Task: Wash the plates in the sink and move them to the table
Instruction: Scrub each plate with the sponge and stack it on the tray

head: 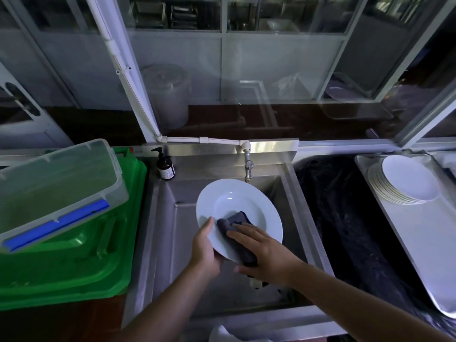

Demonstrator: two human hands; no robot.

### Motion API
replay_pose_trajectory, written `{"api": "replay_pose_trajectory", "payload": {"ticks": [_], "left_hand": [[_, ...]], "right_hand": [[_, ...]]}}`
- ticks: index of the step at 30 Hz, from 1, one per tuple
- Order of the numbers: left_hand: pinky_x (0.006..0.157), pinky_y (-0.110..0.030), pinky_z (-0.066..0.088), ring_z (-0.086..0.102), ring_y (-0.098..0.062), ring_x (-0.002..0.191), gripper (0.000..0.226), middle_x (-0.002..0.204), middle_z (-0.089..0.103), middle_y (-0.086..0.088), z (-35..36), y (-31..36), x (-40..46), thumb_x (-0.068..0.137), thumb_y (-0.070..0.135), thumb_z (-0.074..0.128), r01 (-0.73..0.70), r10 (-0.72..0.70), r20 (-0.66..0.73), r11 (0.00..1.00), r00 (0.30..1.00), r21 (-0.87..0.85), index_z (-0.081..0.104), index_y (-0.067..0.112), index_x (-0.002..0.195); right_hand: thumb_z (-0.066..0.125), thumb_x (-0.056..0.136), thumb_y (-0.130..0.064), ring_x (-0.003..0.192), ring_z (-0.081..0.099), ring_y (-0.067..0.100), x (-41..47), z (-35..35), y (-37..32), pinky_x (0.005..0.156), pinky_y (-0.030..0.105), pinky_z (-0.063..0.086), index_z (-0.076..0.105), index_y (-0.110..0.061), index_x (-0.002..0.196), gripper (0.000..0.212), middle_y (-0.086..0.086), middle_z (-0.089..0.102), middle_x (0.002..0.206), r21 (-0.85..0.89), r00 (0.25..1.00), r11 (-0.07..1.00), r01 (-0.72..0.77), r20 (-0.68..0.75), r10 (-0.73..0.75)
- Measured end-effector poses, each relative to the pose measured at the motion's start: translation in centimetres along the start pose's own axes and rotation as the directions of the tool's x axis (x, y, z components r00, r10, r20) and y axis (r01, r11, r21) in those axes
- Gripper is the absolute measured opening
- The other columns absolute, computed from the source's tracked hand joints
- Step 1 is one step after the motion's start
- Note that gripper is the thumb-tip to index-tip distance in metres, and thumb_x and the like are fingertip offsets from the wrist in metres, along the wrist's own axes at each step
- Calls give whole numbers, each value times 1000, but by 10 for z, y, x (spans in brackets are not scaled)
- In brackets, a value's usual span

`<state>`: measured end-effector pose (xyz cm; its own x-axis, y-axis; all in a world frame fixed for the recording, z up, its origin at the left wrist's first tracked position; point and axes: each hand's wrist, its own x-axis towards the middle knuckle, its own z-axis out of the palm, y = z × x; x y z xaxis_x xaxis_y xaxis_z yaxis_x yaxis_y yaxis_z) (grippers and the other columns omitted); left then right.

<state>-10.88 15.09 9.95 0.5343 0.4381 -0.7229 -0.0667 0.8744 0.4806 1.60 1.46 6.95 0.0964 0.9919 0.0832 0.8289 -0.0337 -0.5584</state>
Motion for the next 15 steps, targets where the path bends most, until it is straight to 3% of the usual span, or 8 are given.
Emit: {"api": "replay_pose_trajectory", "payload": {"ticks": [4,7,10,13,15], "left_hand": [[98,-49,51,70,-37,110,49,123,71,-21,1,-1,-7,105,42,42,17,-17,128,1000,992,-1,67,7,128],[94,-50,52,73,-35,106,43,124,72,-19,-5,0,-10,107,39,40,-18,13,148,999,989,28,66,12,129],[97,-51,52,71,-38,109,44,122,73,-18,-8,3,-9,105,40,43,-54,52,79,998,995,22,66,11,129],[99,-51,51,67,-40,111,44,116,74,-19,-5,4,-9,105,42,43,-86,86,4,996,996,-30,67,9,124],[90,-48,53,68,-39,105,44,106,77,-19,-4,6,-9,105,43,45,-89,86,-42,994,995,-56,68,9,118]], "right_hand": [[54,92,-68,157,3,15,23,9,6,125,30,9,27,-30,158,81,-9,18,167,146,997,988,-50,-51,58],[60,92,-61,156,-3,12,38,-8,20,122,26,2,28,-39,157,76,-18,10,166,74,992,989,-126,-9,127],[66,94,-45,157,6,21,42,-20,37,127,40,9,43,-36,152,63,-8,24,165,-105,991,986,-132,-28,130],[67,95,-41,153,22,19,33,-23,24,124,42,20,56,-26,144,52,-3,43,157,-4,971,972,-234,-52,233],[68,93,-45,147,30,12,21,-20,5,123,33,22,59,-23,142,55,-3,48,153,64,985,984,-165,-39,168]]}}
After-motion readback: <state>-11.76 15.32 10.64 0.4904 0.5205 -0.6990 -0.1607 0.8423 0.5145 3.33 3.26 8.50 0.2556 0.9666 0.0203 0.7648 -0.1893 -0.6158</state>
